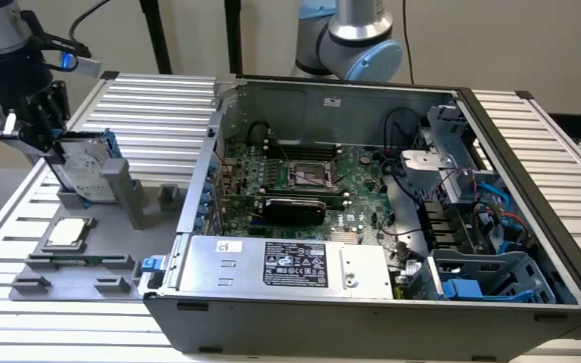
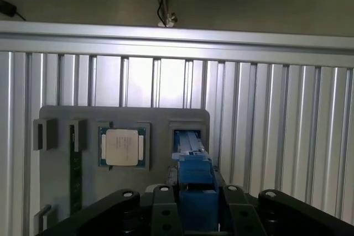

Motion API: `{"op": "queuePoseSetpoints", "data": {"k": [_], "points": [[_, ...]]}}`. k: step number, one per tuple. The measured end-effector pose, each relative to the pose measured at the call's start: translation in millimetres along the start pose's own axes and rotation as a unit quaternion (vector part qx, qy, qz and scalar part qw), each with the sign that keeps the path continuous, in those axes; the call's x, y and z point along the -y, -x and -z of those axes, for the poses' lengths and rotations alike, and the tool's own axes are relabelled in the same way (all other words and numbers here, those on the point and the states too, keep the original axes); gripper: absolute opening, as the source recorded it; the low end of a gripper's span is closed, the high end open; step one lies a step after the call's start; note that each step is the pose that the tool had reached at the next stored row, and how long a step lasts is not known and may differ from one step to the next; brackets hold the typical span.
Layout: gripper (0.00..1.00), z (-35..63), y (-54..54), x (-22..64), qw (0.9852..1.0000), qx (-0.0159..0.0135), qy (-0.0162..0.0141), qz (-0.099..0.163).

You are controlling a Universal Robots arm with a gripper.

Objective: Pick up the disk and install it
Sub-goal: 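Pick up the disk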

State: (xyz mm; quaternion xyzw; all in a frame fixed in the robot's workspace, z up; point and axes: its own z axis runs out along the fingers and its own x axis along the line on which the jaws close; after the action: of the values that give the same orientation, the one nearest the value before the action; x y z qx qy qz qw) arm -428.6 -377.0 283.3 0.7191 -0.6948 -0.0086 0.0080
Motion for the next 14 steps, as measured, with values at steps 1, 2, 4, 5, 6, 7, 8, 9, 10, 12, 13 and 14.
{"op": "queuePoseSetpoints", "data": {"k": [1, 2, 4, 5, 6, 7, 8, 9, 10, 12, 13, 14], "points": [[0.00, 0.0, -0.5, 0.0, 1.0000, 0.0002, -0.0001, 0.000], [0.00, 0.1, -0.9, 0.0, 1.0000, 0.0004, -0.0001, 0.000], [0.00, 0.1, -1.0, 0.0, 1.0000, 0.0008, -0.0001, 0.000], [0.00, 0.0, -1.0, 0.0, 1.0000, 0.0008, -0.0002, 0.000], [0.00, 0.0, -1.0, 0.0, 1.0000, 0.0008, -0.0002, 0.000], [0.00, 0.0, -1.1, 0.0, 1.0000, 0.0009, -0.0002, 0.000], [0.00, 0.0, -1.1, 0.0, 1.0000, 0.0009, -0.0002, 0.000], [0.00, 0.0, -1.1, 0.0, 1.0000, 0.0009, -0.0002, 0.000], [0.00, 0.0, -1.1, 0.0, 1.0000, 0.0008, -0.0002, 0.000], [0.00, 0.0, -1.1, 0.0, 1.0000, 0.0008, -0.0002, 0.000], [0.00, 0.0, -1.1, 0.0, 1.0000, 0.0008, -0.0002, 0.000], [0.00, 0.0, -1.1, 0.0, 1.0000, 0.0008, -0.0002, 0.000]]}}
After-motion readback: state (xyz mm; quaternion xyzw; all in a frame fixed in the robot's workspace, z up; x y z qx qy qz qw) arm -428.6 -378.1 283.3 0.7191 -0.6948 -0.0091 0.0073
